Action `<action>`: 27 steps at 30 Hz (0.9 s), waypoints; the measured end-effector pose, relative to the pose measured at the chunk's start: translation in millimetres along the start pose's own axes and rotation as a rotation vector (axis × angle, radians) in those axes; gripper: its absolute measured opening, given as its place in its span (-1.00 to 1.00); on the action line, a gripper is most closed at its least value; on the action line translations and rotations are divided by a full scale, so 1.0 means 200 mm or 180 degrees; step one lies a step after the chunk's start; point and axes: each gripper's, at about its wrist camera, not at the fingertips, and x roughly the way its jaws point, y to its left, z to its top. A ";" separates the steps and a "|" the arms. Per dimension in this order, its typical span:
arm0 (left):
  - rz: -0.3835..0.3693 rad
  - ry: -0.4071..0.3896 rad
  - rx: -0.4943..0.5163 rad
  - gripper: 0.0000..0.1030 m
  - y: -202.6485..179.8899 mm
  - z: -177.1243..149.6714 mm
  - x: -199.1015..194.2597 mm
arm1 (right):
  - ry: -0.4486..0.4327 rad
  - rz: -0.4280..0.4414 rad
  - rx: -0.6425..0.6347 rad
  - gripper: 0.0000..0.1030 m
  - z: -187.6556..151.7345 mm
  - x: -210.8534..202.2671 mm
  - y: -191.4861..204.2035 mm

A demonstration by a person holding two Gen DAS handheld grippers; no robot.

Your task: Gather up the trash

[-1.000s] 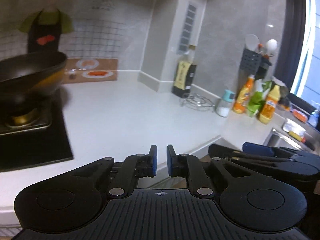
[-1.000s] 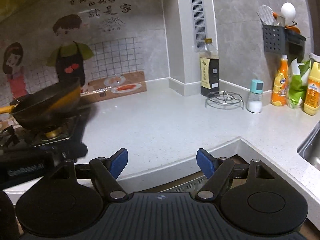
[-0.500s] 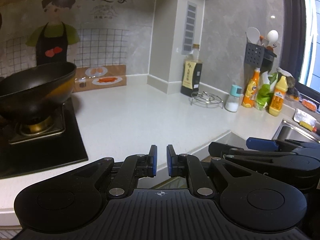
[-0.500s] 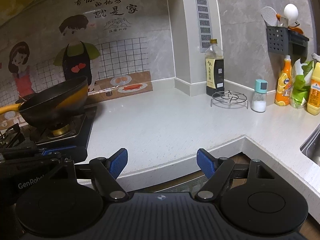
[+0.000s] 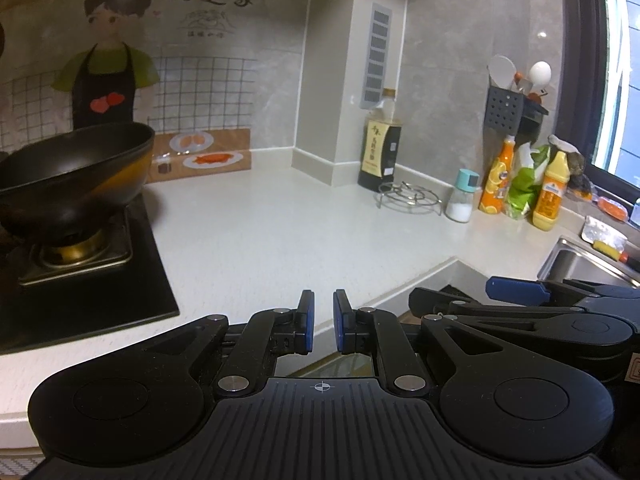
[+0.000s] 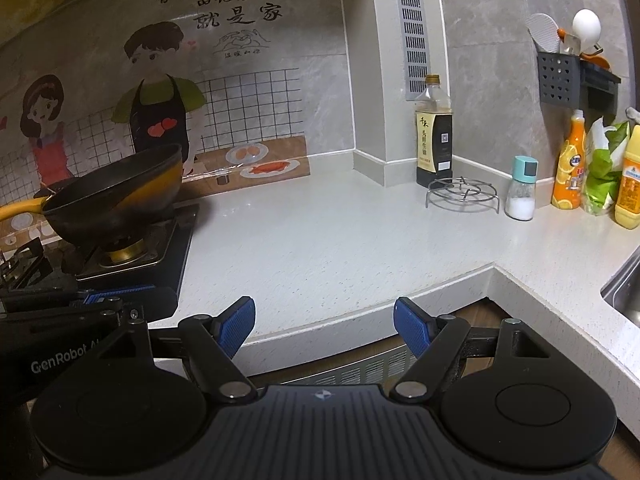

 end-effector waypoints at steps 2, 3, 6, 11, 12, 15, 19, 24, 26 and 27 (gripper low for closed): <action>0.0003 -0.0002 0.0000 -0.76 0.00 0.00 0.00 | 0.0003 -0.0004 -0.0003 0.50 -0.01 -0.01 0.01; 0.0000 -0.0004 -0.0001 -0.76 0.00 0.00 0.00 | 0.0002 -0.0005 -0.0005 0.51 -0.01 -0.01 0.01; -0.0004 -0.0008 -0.0003 -0.76 0.00 -0.01 -0.02 | 0.0000 -0.0003 -0.0008 0.52 -0.01 -0.01 0.01; -0.0013 -0.0004 -0.0010 -0.76 -0.01 -0.01 -0.02 | -0.0002 -0.0001 -0.0017 0.52 -0.01 -0.02 0.01; -0.0014 -0.0003 -0.0013 -0.76 -0.01 -0.01 -0.02 | -0.0001 -0.0002 -0.0020 0.53 -0.01 -0.02 0.01; -0.0014 0.0007 -0.0028 -0.76 -0.01 -0.02 -0.02 | 0.0007 0.0003 -0.0027 0.53 -0.01 -0.02 0.01; -0.0017 0.0014 -0.0034 -0.76 -0.01 -0.02 -0.02 | 0.0015 -0.0004 -0.0018 0.54 -0.02 -0.02 0.00; -0.0020 0.0042 -0.0033 -0.76 -0.02 -0.02 -0.01 | 0.0025 -0.0004 -0.0011 0.54 -0.01 -0.01 0.00; -0.0019 0.0066 -0.0034 -0.76 -0.02 -0.02 0.01 | 0.0035 -0.0003 -0.0006 0.54 -0.01 0.00 -0.01; -0.0017 0.0076 -0.0036 -0.76 -0.02 -0.02 0.01 | 0.0039 -0.0004 -0.0003 0.54 -0.01 0.00 -0.01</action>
